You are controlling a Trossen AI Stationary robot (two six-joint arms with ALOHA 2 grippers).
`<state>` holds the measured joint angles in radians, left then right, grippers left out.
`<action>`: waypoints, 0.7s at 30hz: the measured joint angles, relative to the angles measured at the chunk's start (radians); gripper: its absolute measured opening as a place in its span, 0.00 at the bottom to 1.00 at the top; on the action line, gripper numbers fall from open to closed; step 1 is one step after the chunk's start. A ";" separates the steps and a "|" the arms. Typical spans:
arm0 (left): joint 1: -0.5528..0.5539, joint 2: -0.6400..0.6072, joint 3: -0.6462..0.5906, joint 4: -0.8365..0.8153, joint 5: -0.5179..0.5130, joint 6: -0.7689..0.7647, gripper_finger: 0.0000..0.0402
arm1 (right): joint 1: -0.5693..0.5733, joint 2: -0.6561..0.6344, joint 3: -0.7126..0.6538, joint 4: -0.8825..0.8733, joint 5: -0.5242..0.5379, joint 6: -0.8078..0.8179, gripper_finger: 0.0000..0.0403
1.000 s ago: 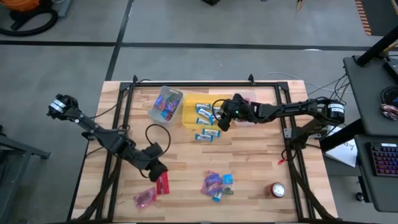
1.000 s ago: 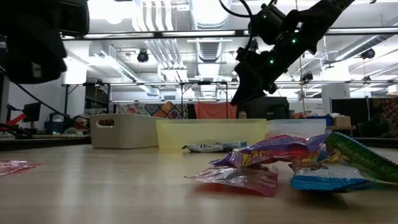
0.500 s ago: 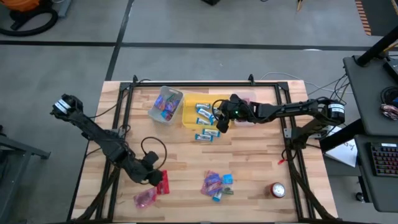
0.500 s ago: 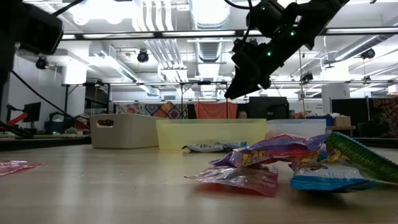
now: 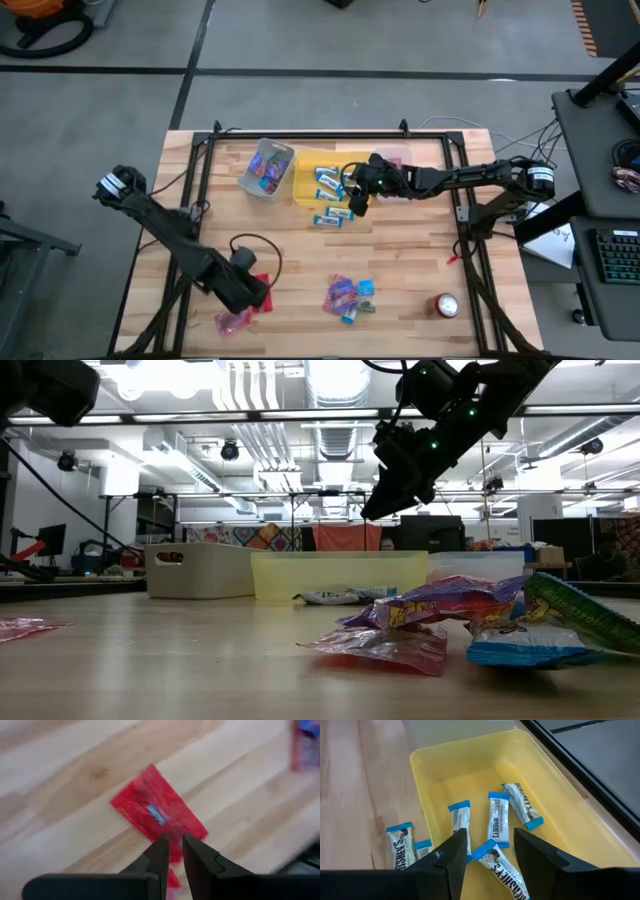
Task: Sort candy
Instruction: Put the red candy into the transparent bin
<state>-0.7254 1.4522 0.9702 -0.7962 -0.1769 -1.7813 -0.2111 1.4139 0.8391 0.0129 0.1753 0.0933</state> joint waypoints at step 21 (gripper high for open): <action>0.002 0.234 0.108 -0.100 0.004 -0.002 0.40 | 0.026 0.000 0.000 -0.001 0.000 0.003 0.38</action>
<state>-0.7232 1.6857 1.0787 -0.8961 -0.1734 -1.7836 -0.1848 1.4136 0.8394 0.0116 0.1753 0.0967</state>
